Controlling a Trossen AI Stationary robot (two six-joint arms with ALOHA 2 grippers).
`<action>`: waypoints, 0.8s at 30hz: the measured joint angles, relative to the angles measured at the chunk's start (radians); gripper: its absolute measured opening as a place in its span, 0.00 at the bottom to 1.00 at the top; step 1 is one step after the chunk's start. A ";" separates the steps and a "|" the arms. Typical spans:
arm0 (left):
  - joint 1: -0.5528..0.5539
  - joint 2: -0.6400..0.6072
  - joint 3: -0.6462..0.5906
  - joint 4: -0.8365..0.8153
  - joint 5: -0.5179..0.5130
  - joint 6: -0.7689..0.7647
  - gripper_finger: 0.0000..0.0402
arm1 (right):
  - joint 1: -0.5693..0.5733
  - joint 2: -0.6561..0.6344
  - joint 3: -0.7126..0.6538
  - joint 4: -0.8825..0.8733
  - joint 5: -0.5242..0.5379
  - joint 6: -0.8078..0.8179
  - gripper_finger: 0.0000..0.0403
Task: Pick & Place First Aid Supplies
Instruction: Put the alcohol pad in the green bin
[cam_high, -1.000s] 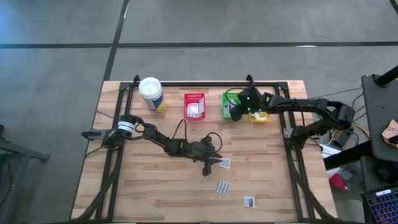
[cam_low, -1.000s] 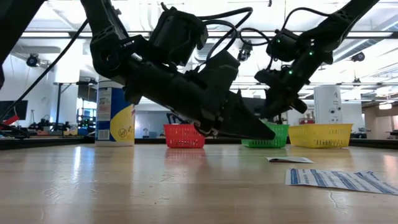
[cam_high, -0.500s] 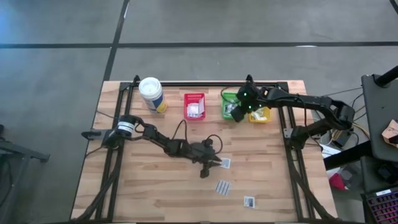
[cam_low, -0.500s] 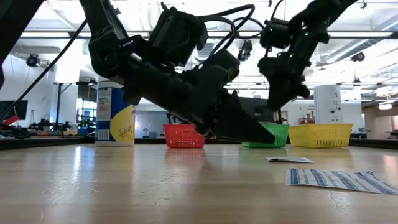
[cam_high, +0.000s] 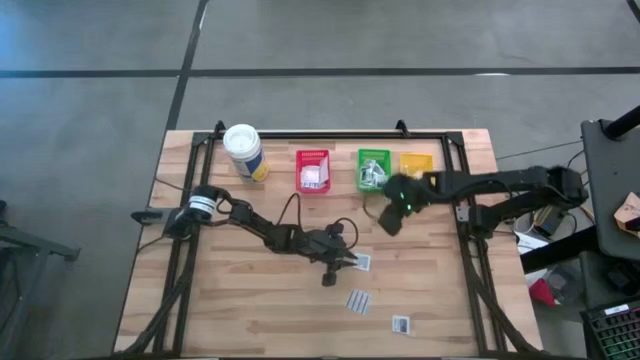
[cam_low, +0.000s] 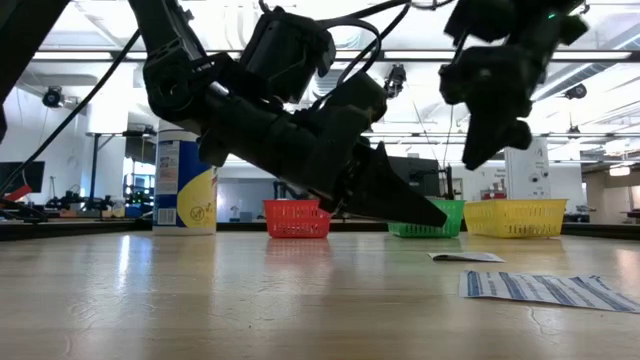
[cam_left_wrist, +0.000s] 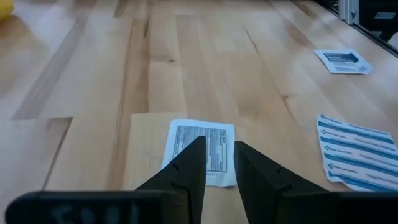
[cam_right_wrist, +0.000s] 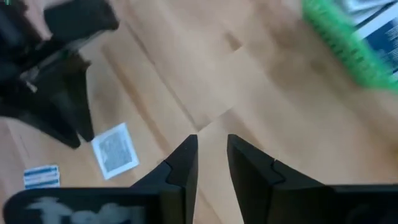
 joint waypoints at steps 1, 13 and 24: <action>0.000 0.000 0.000 0.000 -0.002 0.000 0.23 | 0.035 -0.001 -0.004 0.001 0.018 0.023 0.21; 0.009 0.028 0.040 -0.001 -0.044 -0.008 0.23 | 0.403 0.002 -0.069 0.228 0.210 0.227 0.18; 0.010 0.051 0.132 -0.227 -0.037 -0.003 0.23 | 0.526 0.011 -0.130 0.366 0.311 0.253 0.22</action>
